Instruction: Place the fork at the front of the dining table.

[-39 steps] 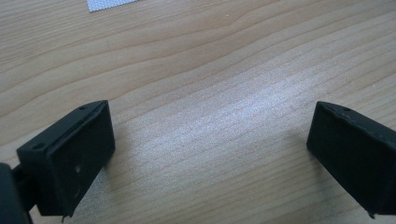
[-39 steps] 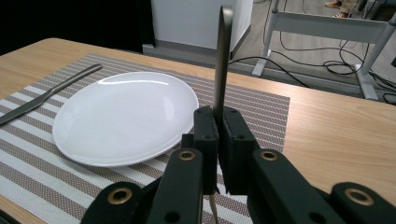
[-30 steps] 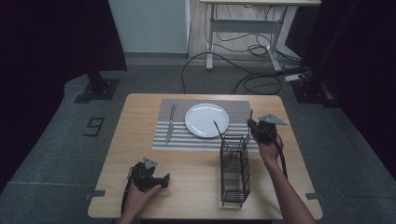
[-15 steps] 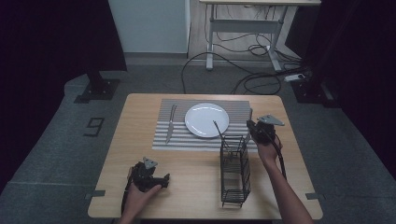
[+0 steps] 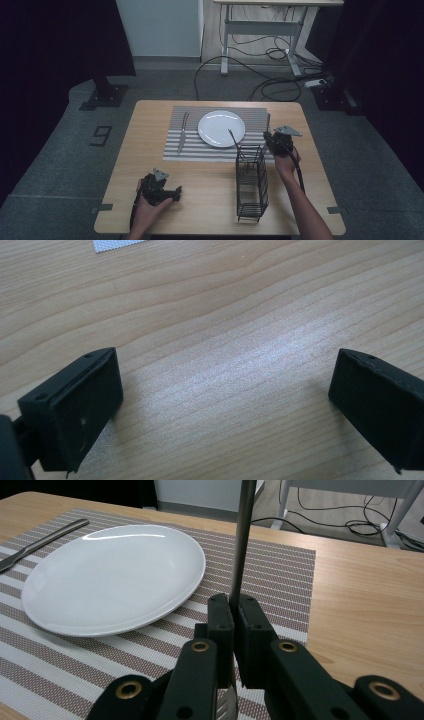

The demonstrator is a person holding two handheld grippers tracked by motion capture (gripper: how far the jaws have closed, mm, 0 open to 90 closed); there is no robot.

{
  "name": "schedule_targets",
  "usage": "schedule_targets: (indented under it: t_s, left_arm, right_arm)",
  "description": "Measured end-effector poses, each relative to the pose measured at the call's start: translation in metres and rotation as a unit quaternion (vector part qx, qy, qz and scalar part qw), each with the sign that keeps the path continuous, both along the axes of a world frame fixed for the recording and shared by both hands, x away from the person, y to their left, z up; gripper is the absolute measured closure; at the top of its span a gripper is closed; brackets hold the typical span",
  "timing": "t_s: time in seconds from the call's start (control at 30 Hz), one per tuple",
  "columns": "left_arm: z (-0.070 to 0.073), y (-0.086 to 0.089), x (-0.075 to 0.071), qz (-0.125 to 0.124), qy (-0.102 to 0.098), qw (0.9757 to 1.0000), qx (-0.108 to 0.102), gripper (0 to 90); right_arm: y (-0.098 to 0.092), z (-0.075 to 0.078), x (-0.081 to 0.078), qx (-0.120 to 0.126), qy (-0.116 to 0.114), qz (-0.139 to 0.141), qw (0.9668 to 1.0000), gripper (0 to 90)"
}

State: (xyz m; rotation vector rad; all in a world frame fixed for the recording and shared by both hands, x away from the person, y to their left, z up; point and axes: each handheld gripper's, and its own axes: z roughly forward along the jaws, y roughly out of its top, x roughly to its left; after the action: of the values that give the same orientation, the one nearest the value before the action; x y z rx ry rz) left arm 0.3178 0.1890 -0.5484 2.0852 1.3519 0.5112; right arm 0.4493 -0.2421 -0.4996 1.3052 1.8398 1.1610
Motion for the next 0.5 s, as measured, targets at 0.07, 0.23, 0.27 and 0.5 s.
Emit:
schedule_targets:
  t_s: [0.07,0.23,0.27,0.5]
  left_arm:
    - [0.0,0.0,0.0,0.0,0.0,1.0,0.0,0.8]
    - [0.0,0.0,0.0,0.0,0.0,1.0,0.0,0.8]
    - [0.0,0.0,0.0,0.0,0.0,1.0,0.0,0.8]
    - [0.0,0.0,0.0,-0.001,0.0,1.0,0.0,0.6]
  right_arm:
    - [0.0,-0.001,0.001,0.0,-0.001,0.0,1.0,85.9]
    - [0.0,-0.005,0.006,0.008,-0.004,-0.008,0.9999,85.8]
    - [0.0,-0.005,0.008,0.008,-0.003,-0.009,0.9999,85.8]
    - [0.007,-0.008,0.026,0.004,0.014,-0.008,0.9999,86.2]
